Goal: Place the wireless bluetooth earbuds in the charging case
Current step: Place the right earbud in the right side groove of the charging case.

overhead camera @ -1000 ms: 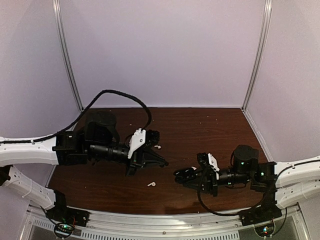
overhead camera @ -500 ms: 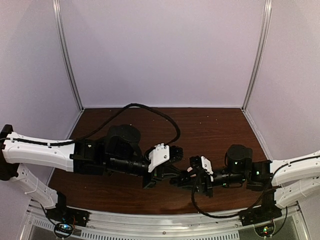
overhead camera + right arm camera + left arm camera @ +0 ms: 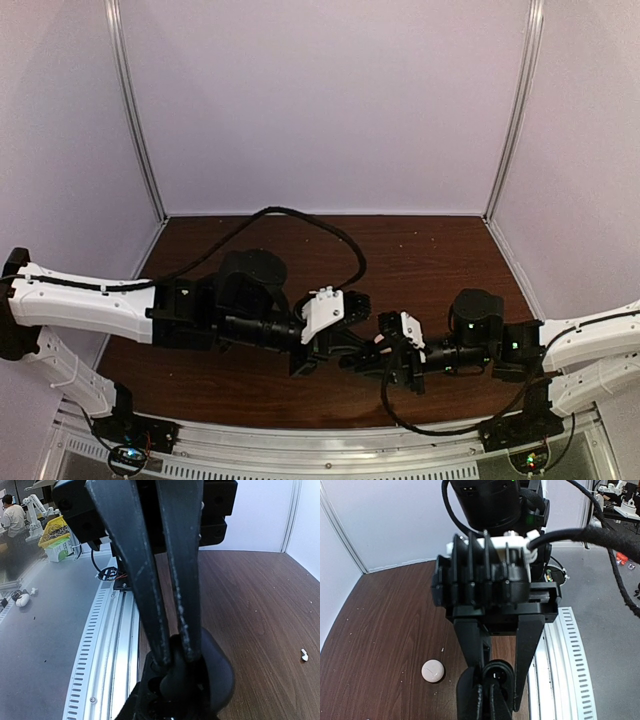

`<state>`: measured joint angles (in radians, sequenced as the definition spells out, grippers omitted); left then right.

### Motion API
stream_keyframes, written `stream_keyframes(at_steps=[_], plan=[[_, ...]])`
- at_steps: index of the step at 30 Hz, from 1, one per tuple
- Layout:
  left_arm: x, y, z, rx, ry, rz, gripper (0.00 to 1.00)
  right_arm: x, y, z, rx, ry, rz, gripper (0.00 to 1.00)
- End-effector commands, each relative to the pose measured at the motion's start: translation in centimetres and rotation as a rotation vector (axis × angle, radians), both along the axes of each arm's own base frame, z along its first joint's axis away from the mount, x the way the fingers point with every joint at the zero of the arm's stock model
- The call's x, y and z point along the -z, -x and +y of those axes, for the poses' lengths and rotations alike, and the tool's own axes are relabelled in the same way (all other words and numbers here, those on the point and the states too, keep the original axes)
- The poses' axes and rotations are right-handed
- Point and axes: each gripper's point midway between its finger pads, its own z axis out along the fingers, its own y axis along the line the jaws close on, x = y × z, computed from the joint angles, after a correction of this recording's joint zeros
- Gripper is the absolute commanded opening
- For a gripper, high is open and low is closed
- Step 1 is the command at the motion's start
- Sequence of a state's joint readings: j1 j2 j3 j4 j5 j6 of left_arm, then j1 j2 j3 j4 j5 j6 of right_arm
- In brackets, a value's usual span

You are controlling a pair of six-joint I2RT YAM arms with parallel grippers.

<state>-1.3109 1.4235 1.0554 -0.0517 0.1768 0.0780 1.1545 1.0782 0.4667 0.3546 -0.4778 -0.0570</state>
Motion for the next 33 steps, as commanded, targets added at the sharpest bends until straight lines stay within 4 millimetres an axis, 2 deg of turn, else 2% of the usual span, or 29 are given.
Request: stream_keyframes(at_steps=[1, 3, 6, 18, 21, 26, 33], plan=[[-1.1, 0.6, -1.1, 0.026, 0.047, 0.009, 0.00, -2.8, -0.3, 0.4, 0.016, -0.079, -0.041, 0.00], [-1.8, 0.7, -1.4, 0.032, 0.077, 0.003, 0.00, -2.7, -0.3, 0.4, 0.015, -0.079, -0.039, 0.00], [-1.7, 0.9, -1.6, 0.042, 0.075, 0.008, 0.00, -2.8, -0.3, 0.3, 0.018, -0.081, -0.040, 0.00], [0.5, 0.6, -2.1, 0.020, 0.017, 0.034, 0.00, -3.8, 0.0, -0.3, 0.010, -0.117, -0.057, 0.00], [0.7, 0.5, -2.0, 0.014, 0.013, 0.033, 0.04, -3.9, 0.2, -0.3, 0.003, -0.119, -0.058, 0.00], [0.3, -0.2, -1.6, -0.013, -0.010, -0.002, 0.10, -3.6, 0.2, -0.4, 0.004, -0.113, -0.054, 0.00], [-2.0, -0.4, -1.1, -0.023, 0.014, -0.039, 0.21, -3.0, 0.2, -0.6, 0.010, -0.102, -0.043, 0.00]])
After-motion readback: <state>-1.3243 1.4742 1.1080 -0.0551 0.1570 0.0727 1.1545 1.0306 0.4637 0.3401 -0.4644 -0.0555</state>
